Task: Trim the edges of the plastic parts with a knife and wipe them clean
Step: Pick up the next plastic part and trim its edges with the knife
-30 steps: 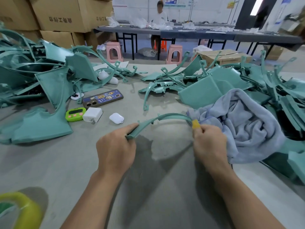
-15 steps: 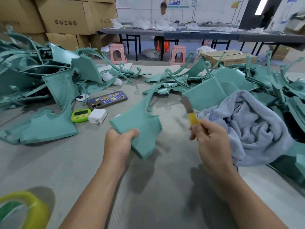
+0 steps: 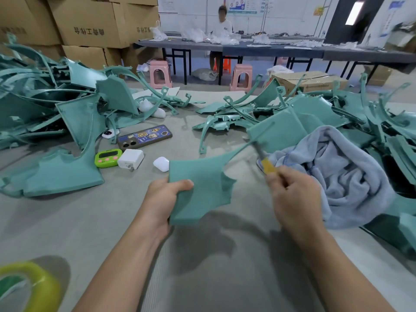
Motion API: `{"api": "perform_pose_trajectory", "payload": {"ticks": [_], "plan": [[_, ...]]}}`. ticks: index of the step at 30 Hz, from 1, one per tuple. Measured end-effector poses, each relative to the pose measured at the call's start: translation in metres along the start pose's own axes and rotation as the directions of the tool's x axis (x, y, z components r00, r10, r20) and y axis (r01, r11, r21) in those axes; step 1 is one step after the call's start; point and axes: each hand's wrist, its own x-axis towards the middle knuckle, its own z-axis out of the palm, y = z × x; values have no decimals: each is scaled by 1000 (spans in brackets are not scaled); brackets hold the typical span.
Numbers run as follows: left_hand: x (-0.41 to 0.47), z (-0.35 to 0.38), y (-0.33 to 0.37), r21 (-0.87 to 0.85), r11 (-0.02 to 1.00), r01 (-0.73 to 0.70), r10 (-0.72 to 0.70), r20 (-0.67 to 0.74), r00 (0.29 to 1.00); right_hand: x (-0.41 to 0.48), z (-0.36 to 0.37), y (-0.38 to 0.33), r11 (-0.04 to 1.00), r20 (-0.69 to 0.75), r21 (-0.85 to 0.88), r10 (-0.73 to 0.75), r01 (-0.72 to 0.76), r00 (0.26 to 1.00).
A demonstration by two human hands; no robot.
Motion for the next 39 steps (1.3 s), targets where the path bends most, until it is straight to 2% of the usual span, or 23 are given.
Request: {"api": "perform_pose_trajectory", "payload": {"ticks": [2, 6, 8, 9, 11, 13, 14, 16, 17, 18, 20, 22, 24, 26, 27, 29, 31, 34, 35, 36, 39], "plan": [[2, -2, 1, -60, 998, 27, -28, -15, 999, -7, 6, -4, 995, 132, -8, -94, 96, 987], [4, -8, 3, -63, 997, 45, -49, -68, 997, -4, 10, -5, 992, 209, 76, -113, 99, 971], [2, -7, 3, -26, 997, 74, -75, -36, 997, -5, 13, -4, 992, 243, 3, -123, 126, 962], [1, -7, 3, -7, 996, 85, -85, -16, 996, -3, 14, -3, 994, 220, -57, -80, 95, 972], [0, -6, 2, 32, 996, 88, -88, -4, 996, 10, 8, 2, 979, 71, -191, 90, -75, 993], [0, -4, 2, 59, 995, 85, -85, -5, 996, 17, -3, 8, 966, -66, -194, 159, -169, 985], [-1, -4, 2, 64, 994, 86, -86, -5, 996, 15, -5, 9, 980, -46, -135, 139, -144, 989], [-1, -5, 3, 54, 994, 94, -95, 4, 996, 3, 0, 3, 1000, 161, -1, 22, -22, 987], [-1, -6, 3, 43, 994, 100, -101, 15, 995, -3, 4, 0, 1000, 257, 9, -4, 2, 966], [-1, -7, 4, 34, 994, 103, -104, 26, 994, -4, 8, 0, 999, 277, -35, 11, -1, 961], [-2, -7, 4, 41, 995, 91, -92, 24, 995, 9, 7, 5, 982, 105, -138, 144, -129, 984], [-2, -6, 3, 75, 996, 53, -52, -7, 999, 18, -2, 9, 971, -94, -51, 230, -236, 969], [-2, -5, 4, 96, 995, 18, -16, -22, 1000, 11, -7, 4, 972, -92, 130, 207, -194, 974], [0, -6, 4, 117, 993, -25, 31, -46, 998, 1, -8, -11, 982, -34, 174, 83, -76, 996], [1, -7, 4, 142, 989, -51, 60, -59, 996, -1, -8, -16, 990, -36, 143, -3, 8, 999], [1, -11, 4, 208, 975, -83, 96, -53, 994, 0, -8, -21, 980, -46, -37, -197, 196, 979], [-1, -14, 4, 251, 966, -57, 49, 38, 998, 6, -7, -23, 931, 23, -224, -291, 289, 956], [-4, -20, 6, 276, 960, 50, -116, 228, 967, 5, -3, -24, 855, 302, -417, -190, 309, 934], [-3, -22, 6, 272, 959, 80, -150, 246, 958, 2, -2, -22, 810, 391, -477, -152, 341, 908], [-1, -23, 6, 258, 960, 112, -176, 239, 955, 0, -1, -19, 811, 444, -496, -71, 312, 893], [7, -28, 6, 64, 975, 211, -220, 204, 954, 2, -1, -13, 902, 429, -421, 101, 99, 898]]}}
